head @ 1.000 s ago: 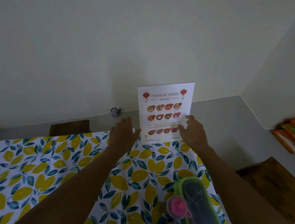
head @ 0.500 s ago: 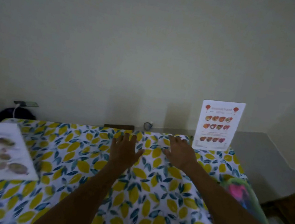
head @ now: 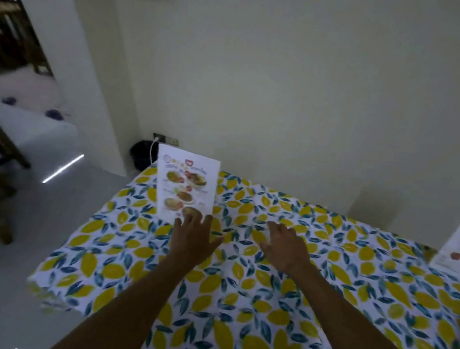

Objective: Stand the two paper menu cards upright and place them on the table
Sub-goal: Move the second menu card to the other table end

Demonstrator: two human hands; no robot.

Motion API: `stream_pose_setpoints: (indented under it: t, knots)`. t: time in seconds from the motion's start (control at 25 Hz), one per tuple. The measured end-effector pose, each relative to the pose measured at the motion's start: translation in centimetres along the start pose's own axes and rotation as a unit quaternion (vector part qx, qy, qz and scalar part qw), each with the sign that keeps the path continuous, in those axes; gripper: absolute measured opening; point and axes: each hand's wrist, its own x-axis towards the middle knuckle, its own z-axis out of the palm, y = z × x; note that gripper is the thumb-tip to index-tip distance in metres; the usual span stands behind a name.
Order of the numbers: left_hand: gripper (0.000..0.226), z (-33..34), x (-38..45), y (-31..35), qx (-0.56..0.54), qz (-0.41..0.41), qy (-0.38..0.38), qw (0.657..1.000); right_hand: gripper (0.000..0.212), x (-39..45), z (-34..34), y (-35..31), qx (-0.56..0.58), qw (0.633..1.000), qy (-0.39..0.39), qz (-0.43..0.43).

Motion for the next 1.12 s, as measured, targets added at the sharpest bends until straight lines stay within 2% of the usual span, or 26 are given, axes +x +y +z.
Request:
stream_pose_setpoints:
  t: [0.28, 0.6, 0.68, 0.84, 1.04, 1.12]
  knots:
    - [0.074, 1.3, 0.8, -10.2, -0.007, -0.076, -0.026, 0.997, 0.066, 5.4, 3.1, -7.9, 0.003, 0.999, -0.032, -0.032]
    - [0.09, 5.1, 10.5, -16.5, -0.106, -0.145, -0.059, 0.982, 0.064, 14.7, 6.8, -10.9, 0.103, 0.994, -0.035, 0.025]
    - [0.093, 6.5, 13.4, -17.9, -0.126, -0.16, -0.077, 0.976, 0.055, 16.4, 7.9, -11.2, 0.137, 0.989, -0.032, 0.043]
    - [0.091, 7.7, 18.0, -19.9, -0.252, -0.152, -0.096, 0.951, 0.026, 18.9, 8.8, -11.8, 0.244, 0.967, 0.011, 0.069]
    - [0.077, 6.0, 21.8, -21.0, -0.3, -0.128, -0.06, 0.943, 0.011, 20.9, 7.6, -12.8, 0.294, 0.951, 0.072, 0.065]
    - [0.072, 5.0, 24.3, -22.0, -0.313, -0.109, -0.051, 0.942, 0.011, 23.0, 6.5, -13.4, 0.308, 0.944, 0.096, 0.072]
